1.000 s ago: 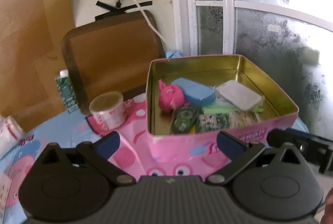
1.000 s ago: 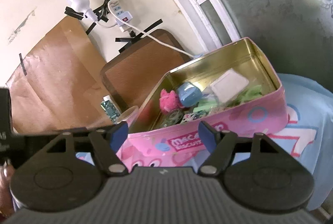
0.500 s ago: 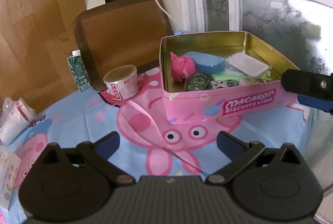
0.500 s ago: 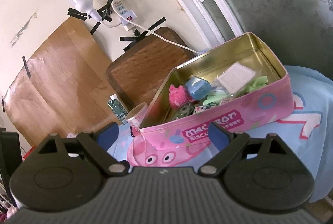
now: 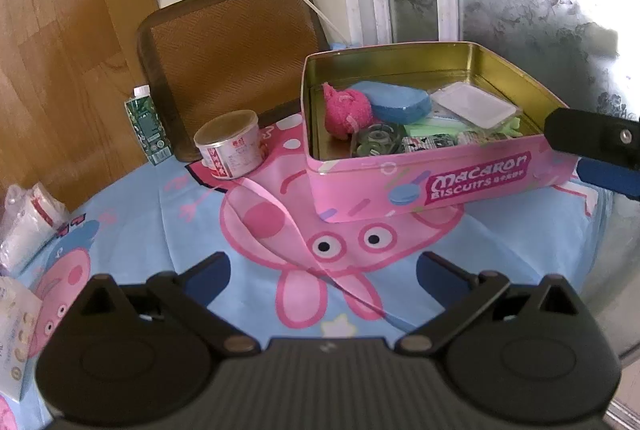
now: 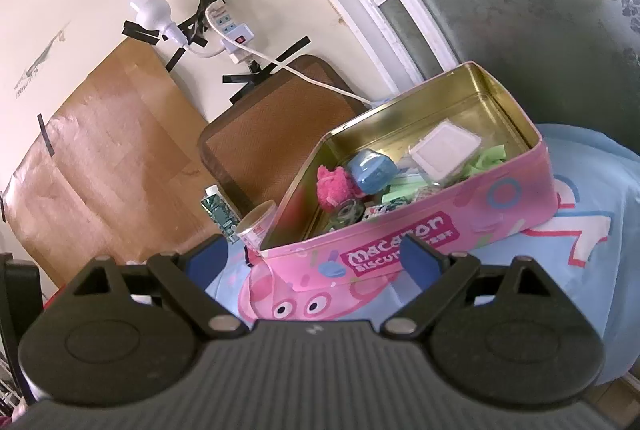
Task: Organize soft objects
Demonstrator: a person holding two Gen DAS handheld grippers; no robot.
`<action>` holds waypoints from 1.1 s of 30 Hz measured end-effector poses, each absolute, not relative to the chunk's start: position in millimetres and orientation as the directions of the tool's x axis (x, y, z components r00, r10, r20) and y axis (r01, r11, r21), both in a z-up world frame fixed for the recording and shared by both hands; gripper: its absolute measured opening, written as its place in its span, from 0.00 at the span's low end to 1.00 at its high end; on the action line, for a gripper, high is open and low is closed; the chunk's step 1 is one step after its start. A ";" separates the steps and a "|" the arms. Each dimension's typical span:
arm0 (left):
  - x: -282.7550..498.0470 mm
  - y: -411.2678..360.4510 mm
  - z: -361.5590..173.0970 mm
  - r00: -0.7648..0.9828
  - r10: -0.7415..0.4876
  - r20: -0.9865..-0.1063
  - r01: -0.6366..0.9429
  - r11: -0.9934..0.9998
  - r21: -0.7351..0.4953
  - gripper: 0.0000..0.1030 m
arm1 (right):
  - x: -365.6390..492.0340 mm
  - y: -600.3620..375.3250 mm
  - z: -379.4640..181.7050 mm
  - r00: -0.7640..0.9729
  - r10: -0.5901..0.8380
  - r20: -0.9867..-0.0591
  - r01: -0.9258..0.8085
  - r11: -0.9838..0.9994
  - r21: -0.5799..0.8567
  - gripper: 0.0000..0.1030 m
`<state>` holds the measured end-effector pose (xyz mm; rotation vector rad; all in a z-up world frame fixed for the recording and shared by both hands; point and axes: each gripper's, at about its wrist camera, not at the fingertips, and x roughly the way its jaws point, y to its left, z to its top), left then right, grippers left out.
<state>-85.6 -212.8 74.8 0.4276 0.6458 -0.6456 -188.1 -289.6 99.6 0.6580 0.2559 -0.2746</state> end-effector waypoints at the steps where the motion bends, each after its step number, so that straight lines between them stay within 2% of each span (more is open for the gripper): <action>1: -86.5 -214.1 74.8 0.620 -0.412 -0.668 0.668 0.723 0.175 1.00 | -188.5 -290.5 99.2 0.933 -0.170 -0.318 0.331 0.756 0.565 0.92; 19: -91.9 -224.8 69.4 0.604 -0.394 -0.693 0.685 0.700 0.199 1.00 | -194.9 -299.1 94.2 0.929 -0.185 -0.320 0.347 0.736 0.581 0.92; 33: -97.9 -219.1 61.6 0.571 -0.395 -0.720 0.696 0.697 0.170 1.00 | -192.7 -296.2 89.9 0.924 -0.184 -0.334 0.356 0.732 0.581 0.92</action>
